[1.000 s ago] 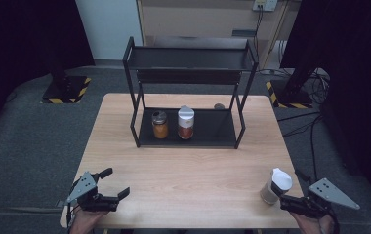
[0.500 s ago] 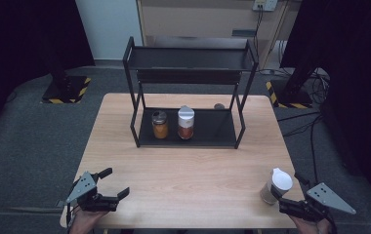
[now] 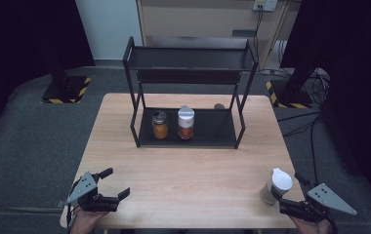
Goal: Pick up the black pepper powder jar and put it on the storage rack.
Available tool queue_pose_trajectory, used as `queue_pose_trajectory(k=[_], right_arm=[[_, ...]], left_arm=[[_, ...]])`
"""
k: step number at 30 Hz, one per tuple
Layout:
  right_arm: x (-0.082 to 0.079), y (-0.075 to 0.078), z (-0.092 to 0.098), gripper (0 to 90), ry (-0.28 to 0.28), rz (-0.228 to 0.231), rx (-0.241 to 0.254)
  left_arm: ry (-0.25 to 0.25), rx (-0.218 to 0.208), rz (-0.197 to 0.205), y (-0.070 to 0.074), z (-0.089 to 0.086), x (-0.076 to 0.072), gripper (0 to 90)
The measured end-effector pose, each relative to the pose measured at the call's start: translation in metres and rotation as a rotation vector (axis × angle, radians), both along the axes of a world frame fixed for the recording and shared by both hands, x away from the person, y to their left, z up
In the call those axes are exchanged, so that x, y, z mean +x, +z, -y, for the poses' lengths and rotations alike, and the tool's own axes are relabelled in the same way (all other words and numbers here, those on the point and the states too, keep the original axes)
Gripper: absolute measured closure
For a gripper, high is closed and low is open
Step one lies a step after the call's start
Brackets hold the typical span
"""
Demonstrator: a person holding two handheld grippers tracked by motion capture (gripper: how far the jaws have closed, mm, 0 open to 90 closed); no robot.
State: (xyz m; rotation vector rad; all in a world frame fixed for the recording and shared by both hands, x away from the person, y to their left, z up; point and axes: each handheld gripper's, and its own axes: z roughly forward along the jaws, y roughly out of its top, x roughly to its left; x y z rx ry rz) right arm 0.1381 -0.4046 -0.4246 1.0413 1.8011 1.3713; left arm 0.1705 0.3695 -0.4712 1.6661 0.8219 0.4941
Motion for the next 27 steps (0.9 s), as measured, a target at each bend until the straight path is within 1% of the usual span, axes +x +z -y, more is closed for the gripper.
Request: queue_pose_trajectory(k=[6, 9, 11, 13, 16, 17, 19, 22, 27], right_arm=[[0.0, 0.002, 0.001, 4.6, -0.002, 0.001, 0.008], [0.0, 0.003, 0.0, 4.6, 0.0, -0.007, 0.011], [0.001, 0.005, -0.001, 4.6, 0.001, -0.012, 0.006], [0.001, 0.006, -0.001, 4.6, 0.002, -0.014, 0.003], [0.003, 0.009, -0.002, 4.6, 0.001, -0.023, -0.004], [0.003, 0.01, -0.002, 4.6, 0.002, -0.025, -0.008], [0.005, 0.012, -0.002, 4.6, 0.001, -0.033, -0.012], [0.007, 0.015, -0.002, 4.6, -0.002, -0.044, -0.019], [0.014, 0.02, 0.0, 4.8, -0.007, -0.085, -0.034]], left_arm=[[0.005, -0.001, 0.001, 0.001, 0.0, -0.001, 0.0], [0.013, 0.007, -0.002, 0.002, 0.001, -0.003, 0.0], [0.017, 0.003, -0.001, 0.002, 0.001, -0.004, 0.0], [0.03, 0.014, 0.007, 0.003, 0.002, -0.007, 0.0], [0.044, 0.001, 0.003, 0.003, 0.001, -0.009, 0.0], [0.048, 0.004, 0.002, 0.003, 0.001, -0.01, 0.0], [0.055, -0.001, 0.002, 0.003, 0.001, -0.011, 0.0], [0.063, 0.003, 0.006, 0.003, 0.001, -0.014, 0.0], [0.066, 0.007, 0.007, 0.003, 0.0, -0.017, 0.0]])
